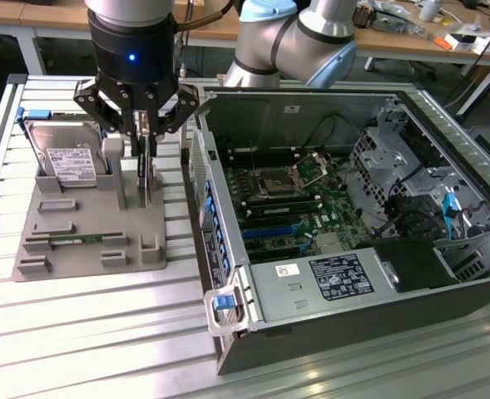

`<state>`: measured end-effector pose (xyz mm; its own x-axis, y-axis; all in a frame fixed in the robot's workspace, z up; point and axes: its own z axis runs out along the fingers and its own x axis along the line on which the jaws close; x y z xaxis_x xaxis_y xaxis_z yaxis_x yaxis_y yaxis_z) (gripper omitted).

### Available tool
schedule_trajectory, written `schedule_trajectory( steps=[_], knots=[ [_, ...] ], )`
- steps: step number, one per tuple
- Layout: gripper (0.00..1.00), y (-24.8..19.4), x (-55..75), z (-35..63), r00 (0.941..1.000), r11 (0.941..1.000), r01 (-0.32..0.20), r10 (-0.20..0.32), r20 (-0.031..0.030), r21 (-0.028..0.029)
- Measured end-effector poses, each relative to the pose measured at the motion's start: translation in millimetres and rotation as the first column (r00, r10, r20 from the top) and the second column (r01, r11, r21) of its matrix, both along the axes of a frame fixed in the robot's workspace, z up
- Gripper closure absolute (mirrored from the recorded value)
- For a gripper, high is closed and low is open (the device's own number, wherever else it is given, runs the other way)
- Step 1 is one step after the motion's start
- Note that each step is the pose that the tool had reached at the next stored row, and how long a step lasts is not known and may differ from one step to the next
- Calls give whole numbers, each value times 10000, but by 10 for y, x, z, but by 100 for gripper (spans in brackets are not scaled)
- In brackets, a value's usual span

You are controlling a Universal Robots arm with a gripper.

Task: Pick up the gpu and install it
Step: 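Pick up the gpu and move the gpu toward the slot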

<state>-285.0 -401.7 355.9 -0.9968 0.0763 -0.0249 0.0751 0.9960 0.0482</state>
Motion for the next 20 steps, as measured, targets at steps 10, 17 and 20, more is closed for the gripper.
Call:
schedule_trajectory(
  steps=[10,17,20],
  knots=[
    [74,0,0,66,10000,10000,0,0,1,1],
    [74,0,0,113,10000,10000,0,0,0,0],
    [74,0,0,126,10000,10000,0,0,1,0]
  ],
)
